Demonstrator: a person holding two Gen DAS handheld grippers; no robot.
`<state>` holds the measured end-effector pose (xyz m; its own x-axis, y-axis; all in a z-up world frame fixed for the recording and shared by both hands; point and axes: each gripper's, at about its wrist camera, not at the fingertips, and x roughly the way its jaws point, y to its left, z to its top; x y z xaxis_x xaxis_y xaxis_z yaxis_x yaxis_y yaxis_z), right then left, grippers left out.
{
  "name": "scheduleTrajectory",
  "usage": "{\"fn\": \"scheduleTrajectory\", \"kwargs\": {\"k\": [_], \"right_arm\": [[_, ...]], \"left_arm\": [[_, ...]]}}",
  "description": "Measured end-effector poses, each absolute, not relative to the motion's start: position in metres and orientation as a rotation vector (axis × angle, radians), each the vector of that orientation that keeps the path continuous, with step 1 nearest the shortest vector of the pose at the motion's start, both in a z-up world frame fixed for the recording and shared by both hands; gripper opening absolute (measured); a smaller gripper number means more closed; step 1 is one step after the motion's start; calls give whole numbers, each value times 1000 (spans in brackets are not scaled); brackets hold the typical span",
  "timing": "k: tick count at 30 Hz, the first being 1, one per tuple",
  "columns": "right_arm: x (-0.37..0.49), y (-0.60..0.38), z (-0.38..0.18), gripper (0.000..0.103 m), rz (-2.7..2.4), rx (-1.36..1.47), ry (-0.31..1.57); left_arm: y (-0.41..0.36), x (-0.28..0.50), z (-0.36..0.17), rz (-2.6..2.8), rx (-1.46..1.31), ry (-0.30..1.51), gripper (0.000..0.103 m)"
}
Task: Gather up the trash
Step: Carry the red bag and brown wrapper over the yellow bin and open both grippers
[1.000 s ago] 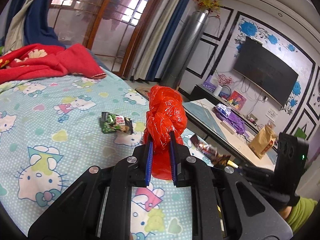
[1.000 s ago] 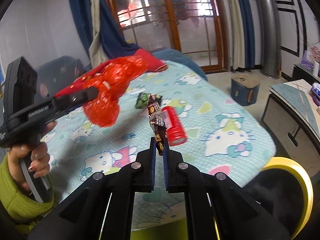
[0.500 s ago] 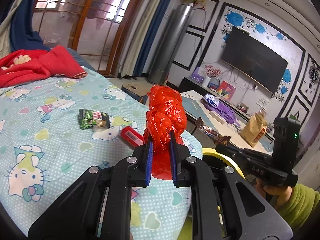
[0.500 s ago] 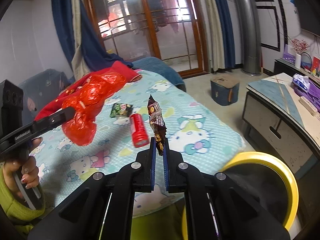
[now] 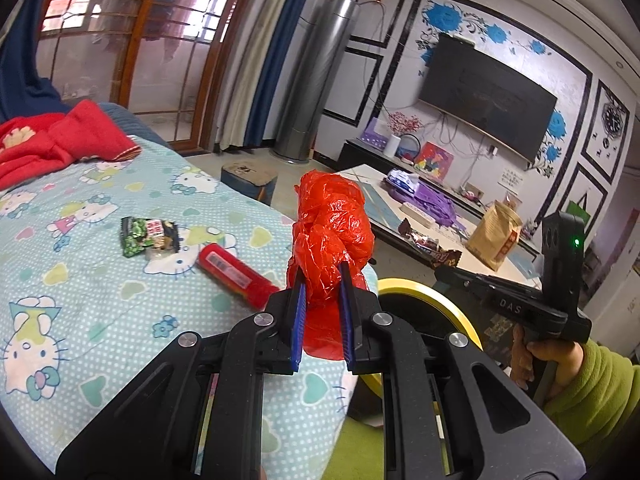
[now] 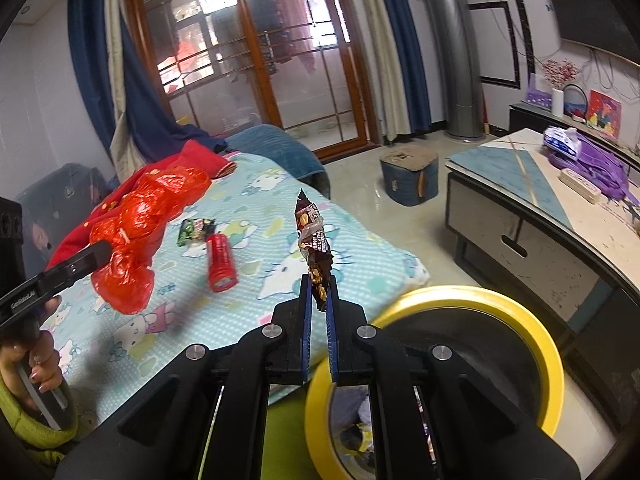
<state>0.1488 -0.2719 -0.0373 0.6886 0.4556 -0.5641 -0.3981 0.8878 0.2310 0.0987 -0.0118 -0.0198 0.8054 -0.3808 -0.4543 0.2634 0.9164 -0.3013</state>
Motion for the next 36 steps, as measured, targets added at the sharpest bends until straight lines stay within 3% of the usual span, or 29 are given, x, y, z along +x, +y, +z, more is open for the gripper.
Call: {"fn": "scheduleTrajectory", "kwargs": {"k": [36], "right_arm": [[153, -367, -62, 7, 252, 231, 691]], "left_arm": [[-129, 111, -49, -561, -6, 628, 10]]}}
